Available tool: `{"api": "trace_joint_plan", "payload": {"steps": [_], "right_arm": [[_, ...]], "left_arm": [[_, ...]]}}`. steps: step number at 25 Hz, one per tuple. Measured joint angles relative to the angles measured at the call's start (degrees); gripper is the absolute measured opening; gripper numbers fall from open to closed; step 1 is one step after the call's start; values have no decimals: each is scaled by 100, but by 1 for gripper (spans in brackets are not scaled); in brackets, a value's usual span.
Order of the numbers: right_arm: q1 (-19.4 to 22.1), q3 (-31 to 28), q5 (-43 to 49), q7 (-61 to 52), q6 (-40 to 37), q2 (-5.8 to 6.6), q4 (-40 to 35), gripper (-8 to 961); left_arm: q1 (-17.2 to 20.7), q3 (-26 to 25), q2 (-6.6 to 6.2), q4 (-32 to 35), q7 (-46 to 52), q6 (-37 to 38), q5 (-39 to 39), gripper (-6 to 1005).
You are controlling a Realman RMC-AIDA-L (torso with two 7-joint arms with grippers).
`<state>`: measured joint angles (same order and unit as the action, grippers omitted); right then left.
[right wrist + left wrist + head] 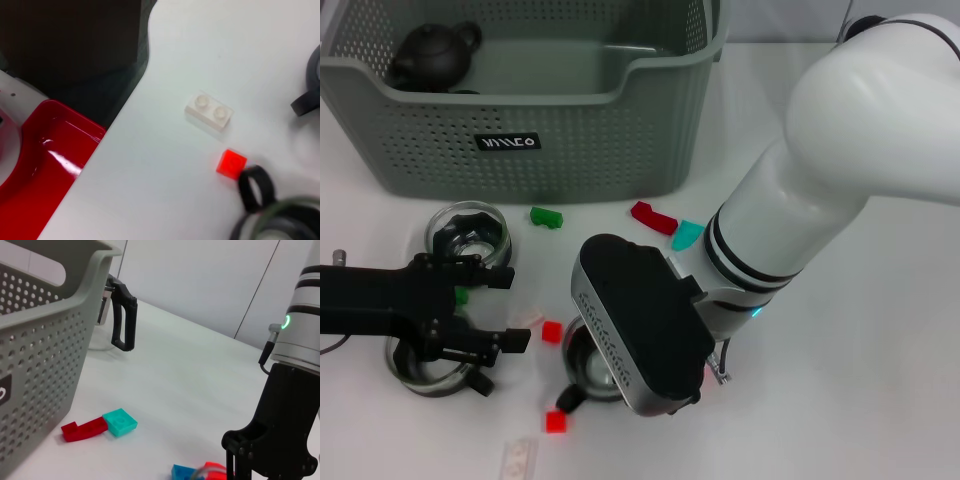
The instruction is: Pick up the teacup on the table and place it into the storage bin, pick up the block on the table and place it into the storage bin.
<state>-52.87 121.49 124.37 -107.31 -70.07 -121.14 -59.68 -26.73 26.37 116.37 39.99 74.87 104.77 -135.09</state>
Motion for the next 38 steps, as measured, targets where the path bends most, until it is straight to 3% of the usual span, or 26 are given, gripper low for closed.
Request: {"api": "trace_joint_plan", "payload": {"steps": [3, 14, 18, 26, 29, 34, 38], "right_arm": [[-28, -2, 1, -65, -11, 8, 5, 144], [-25, -312, 1, -164, -306, 47, -172, 57], [47, -1033, 5, -237, -917, 66, -517, 57], [56, -3063, 498, -776, -2626, 89, -1625, 58], [-3, -3483, 557, -881, -2924, 95, -1942, 58], [-318, -4318, 490, -1016, -2997, 81, -2578, 58], [-729, -4706, 503, -1029, -2510, 77, -2602, 58]], "left_arm": [[1, 0, 0, 0, 4, 0, 0, 902], [38, 0, -1, 13, 9, 2, 0, 902], [57, -12, -25, 32, 10, 26, 0, 902], [75, 0, -35, 36, 10, 17, 0, 902], [79, 0, -36, 36, 10, 13, 0, 903], [64, 0, -5, 27, 7, 32, 0, 903], [-3, 7, 12, 1, 1, 11, 0, 903]]}}
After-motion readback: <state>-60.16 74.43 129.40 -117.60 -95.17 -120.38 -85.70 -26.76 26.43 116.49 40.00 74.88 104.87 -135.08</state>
